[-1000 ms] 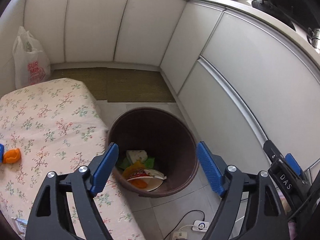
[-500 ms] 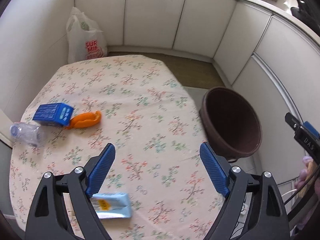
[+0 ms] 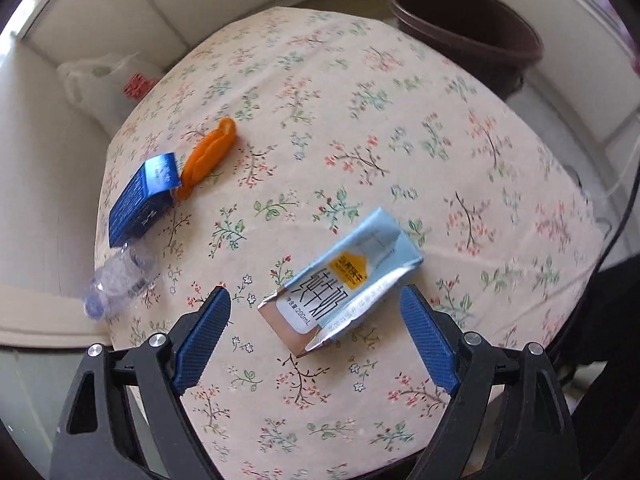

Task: Collect trash
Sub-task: 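Move the left tool over the table to the milk carton, then grasp the milk carton with the left tool and lift it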

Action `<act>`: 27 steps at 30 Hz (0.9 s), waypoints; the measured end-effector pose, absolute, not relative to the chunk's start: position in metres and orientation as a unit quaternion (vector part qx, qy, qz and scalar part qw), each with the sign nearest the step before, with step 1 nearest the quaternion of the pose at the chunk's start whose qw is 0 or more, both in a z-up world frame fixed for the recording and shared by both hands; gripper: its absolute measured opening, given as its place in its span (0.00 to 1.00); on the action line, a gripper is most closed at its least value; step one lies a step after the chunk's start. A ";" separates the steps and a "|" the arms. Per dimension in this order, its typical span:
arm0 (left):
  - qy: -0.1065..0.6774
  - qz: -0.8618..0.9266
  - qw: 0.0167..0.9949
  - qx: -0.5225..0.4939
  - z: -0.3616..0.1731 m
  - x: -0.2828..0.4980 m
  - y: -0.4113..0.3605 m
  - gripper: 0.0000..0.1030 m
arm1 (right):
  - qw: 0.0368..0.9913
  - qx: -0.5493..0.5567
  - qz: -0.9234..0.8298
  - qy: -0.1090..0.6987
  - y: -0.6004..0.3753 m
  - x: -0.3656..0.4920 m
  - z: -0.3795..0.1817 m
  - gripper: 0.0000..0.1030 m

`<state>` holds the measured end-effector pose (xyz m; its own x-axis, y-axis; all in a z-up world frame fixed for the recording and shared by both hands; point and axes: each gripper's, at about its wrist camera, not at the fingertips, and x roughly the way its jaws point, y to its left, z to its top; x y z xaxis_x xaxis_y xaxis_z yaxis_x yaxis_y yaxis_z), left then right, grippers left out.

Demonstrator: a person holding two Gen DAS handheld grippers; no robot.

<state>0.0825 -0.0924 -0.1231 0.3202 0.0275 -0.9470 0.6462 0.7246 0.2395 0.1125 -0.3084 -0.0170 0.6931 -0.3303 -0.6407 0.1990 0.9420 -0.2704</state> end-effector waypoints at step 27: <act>0.570 -0.272 0.717 0.294 -0.175 0.094 -0.084 0.56 | 0.895 -0.089 -0.129 0.418 -0.268 0.169 -0.058 0.93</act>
<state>0.0937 -0.0840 -0.1747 0.2022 -0.0552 -0.9778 0.7258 0.6787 0.1117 0.1690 -0.2678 -0.0579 0.6175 -0.3054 -0.7249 0.1564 0.9508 -0.2673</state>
